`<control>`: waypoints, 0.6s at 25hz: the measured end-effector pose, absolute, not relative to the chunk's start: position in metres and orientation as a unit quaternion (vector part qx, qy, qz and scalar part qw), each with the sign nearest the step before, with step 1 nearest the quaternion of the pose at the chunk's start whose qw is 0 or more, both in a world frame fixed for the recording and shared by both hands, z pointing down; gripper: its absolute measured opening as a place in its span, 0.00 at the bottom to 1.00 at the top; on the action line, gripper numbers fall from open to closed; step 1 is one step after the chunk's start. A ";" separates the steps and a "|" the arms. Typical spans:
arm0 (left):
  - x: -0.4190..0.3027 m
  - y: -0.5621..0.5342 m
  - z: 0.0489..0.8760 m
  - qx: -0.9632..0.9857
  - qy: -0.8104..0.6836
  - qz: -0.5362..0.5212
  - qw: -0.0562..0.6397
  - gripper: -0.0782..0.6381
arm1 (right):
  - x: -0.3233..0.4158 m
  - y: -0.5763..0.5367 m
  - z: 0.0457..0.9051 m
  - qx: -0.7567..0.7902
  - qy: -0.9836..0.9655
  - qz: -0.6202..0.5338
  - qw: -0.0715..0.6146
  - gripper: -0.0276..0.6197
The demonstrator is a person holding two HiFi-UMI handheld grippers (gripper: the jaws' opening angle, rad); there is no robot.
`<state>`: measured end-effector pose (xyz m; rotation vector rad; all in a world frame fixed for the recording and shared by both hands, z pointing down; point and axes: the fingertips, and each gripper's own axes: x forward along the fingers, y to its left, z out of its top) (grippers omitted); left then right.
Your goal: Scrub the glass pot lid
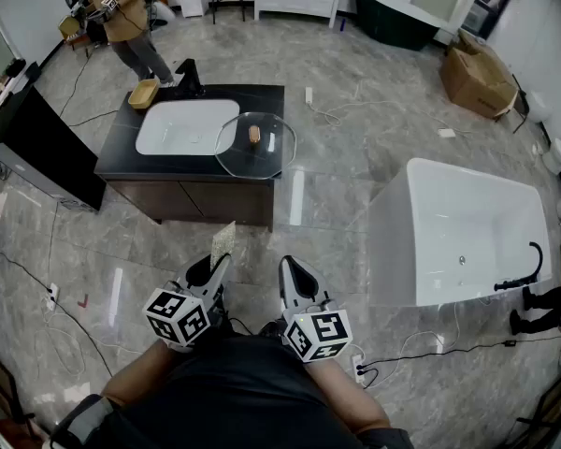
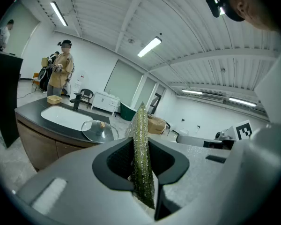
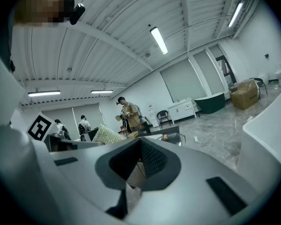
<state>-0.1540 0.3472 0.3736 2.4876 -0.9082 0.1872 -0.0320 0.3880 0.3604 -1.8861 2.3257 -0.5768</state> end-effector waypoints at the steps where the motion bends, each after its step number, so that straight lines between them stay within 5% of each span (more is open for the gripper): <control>1: -0.152 0.346 0.374 0.909 -0.333 0.069 0.240 0.21 | -0.030 0.387 0.361 -0.617 0.762 -0.189 0.047 0.05; 15: -0.146 0.320 0.375 0.905 -0.340 0.085 0.240 0.21 | -0.014 0.361 0.369 -0.624 0.754 -0.199 0.045 0.05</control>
